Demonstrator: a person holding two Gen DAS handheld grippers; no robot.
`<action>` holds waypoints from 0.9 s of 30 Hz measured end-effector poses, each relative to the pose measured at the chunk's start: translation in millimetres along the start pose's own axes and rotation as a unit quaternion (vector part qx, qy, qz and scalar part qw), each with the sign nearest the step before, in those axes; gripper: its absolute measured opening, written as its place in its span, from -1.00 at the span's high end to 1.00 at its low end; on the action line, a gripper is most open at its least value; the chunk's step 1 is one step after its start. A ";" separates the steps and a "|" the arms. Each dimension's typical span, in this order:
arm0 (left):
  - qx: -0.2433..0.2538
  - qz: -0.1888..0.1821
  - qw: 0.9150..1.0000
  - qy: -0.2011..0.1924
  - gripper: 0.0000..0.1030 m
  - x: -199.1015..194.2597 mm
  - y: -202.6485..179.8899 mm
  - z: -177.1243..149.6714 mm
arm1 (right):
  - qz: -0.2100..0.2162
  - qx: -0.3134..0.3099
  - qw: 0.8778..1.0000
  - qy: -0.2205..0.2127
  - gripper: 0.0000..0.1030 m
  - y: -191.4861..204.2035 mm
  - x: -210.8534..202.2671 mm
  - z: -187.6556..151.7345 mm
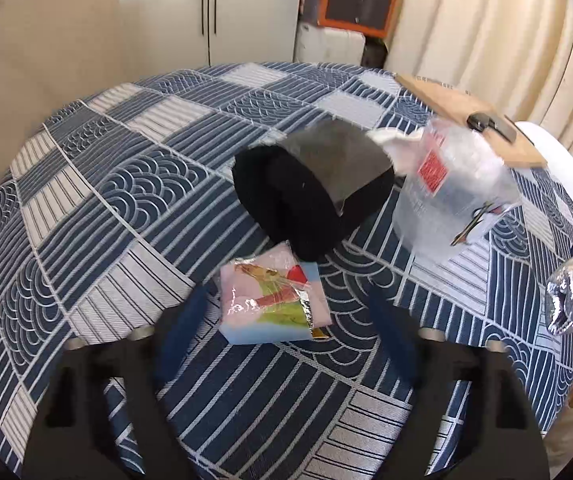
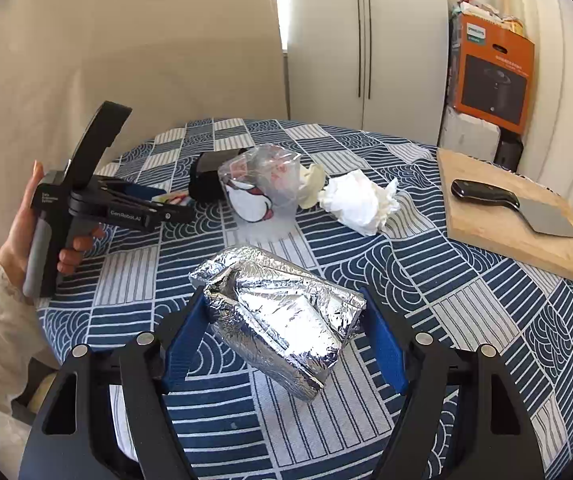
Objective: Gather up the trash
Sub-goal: 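Grasp the pink snack packet with the left tool while the right tool holds the foil package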
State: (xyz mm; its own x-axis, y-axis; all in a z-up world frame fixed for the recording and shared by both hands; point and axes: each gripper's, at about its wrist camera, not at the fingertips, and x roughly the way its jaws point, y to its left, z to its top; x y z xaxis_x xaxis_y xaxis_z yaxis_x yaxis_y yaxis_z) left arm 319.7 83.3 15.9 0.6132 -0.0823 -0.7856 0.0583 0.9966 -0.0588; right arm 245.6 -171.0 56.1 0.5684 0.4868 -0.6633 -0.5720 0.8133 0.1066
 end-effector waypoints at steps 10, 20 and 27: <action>0.018 0.015 1.000 0.001 -0.01 -13.6 1.3 -7.2 | -0.002 -0.008 1.000 0.002 -0.36 6.8 -3.1 -0.3; 0.021 0.010 1.000 -0.017 -0.01 -47.6 -2.8 -27.1 | -0.002 -0.018 1.000 -0.006 -0.36 23.6 -25.1 -9.6; 0.029 0.022 0.999 -0.024 -0.01 -68.0 -6.1 -45.1 | 0.008 -0.042 0.999 -0.004 -0.37 46.5 -36.7 -19.7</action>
State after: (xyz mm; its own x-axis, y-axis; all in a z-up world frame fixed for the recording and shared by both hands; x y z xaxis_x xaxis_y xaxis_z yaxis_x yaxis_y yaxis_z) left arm 242.1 83.3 41.9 0.6527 -0.0397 -0.7566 0.0743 0.9972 0.0117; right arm 186.5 -157.3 70.8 0.5633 0.5029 -0.6556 -0.6292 0.7754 0.0541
